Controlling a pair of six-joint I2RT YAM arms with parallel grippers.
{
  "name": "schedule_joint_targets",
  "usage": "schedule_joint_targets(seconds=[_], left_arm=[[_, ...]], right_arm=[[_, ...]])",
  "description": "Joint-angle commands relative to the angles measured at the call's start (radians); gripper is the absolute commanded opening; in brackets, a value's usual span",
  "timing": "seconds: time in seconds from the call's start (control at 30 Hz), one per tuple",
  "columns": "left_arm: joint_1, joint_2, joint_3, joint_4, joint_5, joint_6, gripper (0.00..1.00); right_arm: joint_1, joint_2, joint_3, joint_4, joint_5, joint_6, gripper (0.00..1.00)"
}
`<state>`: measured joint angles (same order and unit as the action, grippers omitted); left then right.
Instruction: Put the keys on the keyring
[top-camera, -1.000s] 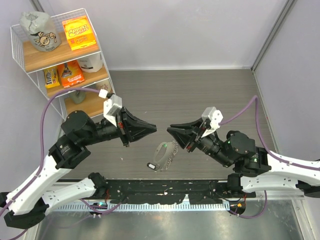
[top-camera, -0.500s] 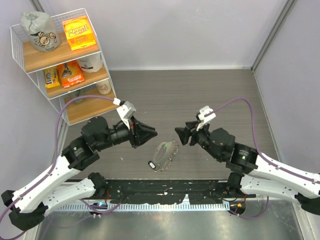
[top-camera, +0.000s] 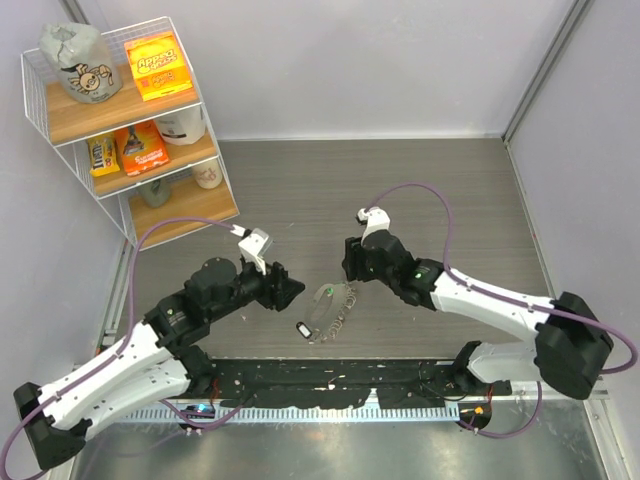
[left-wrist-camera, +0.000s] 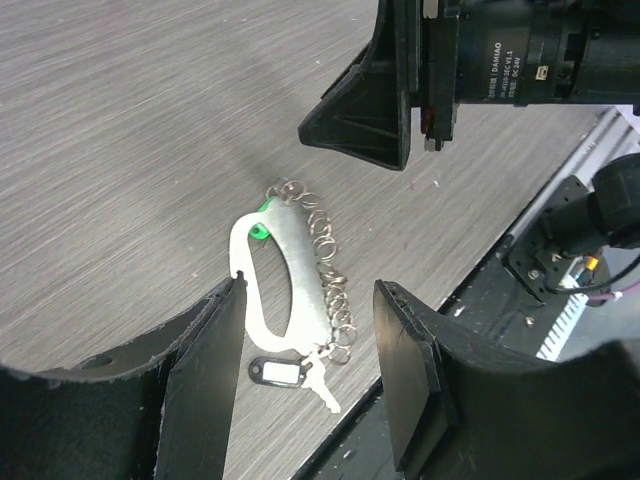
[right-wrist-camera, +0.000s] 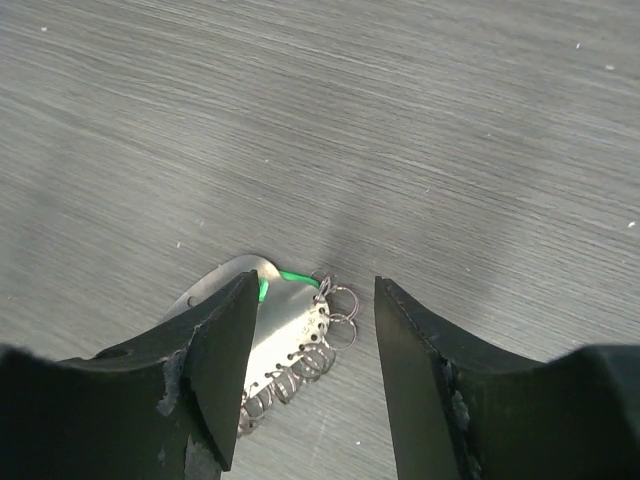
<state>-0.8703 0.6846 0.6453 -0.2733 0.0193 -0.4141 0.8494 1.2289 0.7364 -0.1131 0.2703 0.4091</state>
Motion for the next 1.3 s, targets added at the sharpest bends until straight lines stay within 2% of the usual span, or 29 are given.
schedule_joint_targets(seconds=[0.0, 0.27, 0.47, 0.53, 0.63, 0.67, 0.77, 0.87, 1.27], left_arm=[[-0.001, -0.069, -0.053, 0.051, -0.081, -0.015, 0.59], [-0.001, -0.163, -0.130, 0.060, -0.087, -0.029, 0.60], [-0.001, -0.194, -0.147, 0.037, -0.090, -0.023, 0.60], [-0.001, -0.203, -0.148, 0.034, -0.093, -0.022, 0.60], [-0.001, -0.215, -0.151, 0.028, -0.099, -0.020, 0.60], [-0.001, -0.218, -0.154, 0.026, -0.102, -0.019, 0.60], [-0.001, -0.226, -0.160, 0.022, -0.102, -0.018, 0.60], [-0.001, -0.229, -0.161, 0.019, -0.107, -0.023, 0.60], [-0.001, -0.247, -0.145, 0.045, -0.090, -0.028, 0.61]], right_arm=[[-0.018, 0.064, 0.004, 0.095, -0.025, 0.089, 0.55], [-0.023, 0.227, 0.018, 0.107, -0.042, 0.149, 0.52], [-0.023, 0.306, 0.024, 0.141, -0.042, 0.175, 0.47], [-0.023, 0.313, 0.021, 0.148, -0.039, 0.180, 0.37], [-0.021, 0.313, 0.009, 0.167, -0.034, 0.183, 0.09], [-0.023, 0.307, 0.005, 0.176, -0.033, 0.181, 0.05], [-0.021, 0.290, -0.011, 0.187, -0.042, 0.175, 0.05], [-0.021, 0.210, -0.048, 0.220, -0.049, 0.134, 0.05], [-0.019, -0.297, -0.155, 0.349, -0.150, -0.150, 0.05]])
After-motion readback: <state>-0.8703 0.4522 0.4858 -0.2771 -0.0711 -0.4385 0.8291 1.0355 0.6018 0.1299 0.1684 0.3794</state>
